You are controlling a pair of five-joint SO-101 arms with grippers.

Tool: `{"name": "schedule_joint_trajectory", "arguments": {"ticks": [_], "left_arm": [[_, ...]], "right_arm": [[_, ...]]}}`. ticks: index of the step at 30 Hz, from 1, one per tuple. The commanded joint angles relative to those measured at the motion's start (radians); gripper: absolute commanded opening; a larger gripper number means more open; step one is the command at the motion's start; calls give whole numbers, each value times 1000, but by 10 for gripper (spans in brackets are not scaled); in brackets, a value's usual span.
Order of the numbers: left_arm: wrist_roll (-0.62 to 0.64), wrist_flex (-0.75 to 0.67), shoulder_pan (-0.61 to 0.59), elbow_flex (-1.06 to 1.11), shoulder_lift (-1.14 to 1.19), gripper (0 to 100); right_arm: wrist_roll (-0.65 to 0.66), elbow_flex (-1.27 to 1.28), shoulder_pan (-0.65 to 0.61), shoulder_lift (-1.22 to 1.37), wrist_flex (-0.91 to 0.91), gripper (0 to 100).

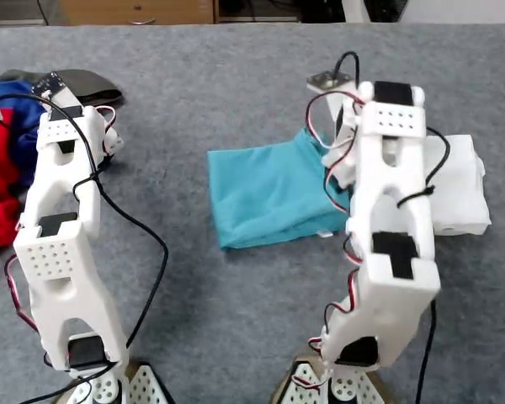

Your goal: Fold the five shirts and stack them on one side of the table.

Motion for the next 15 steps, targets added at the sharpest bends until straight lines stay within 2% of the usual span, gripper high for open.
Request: {"name": "schedule_joint_trajectory", "arguments": {"ticks": [1, 7, 12, 15], "left_arm": [[-11, -17, 11, -49, -15, 18], [-11, -17, 11, -49, -15, 18], [-11, -17, 11, -49, -15, 18], [-11, -17, 11, -49, -15, 18]], "right_arm": [[17, 116, 27, -119, -78, 2], [18, 283, 51, -203, -187, 2], [23, 348, 119, -214, -279, 2], [64, 378, 148, -214, -308, 2]]}}
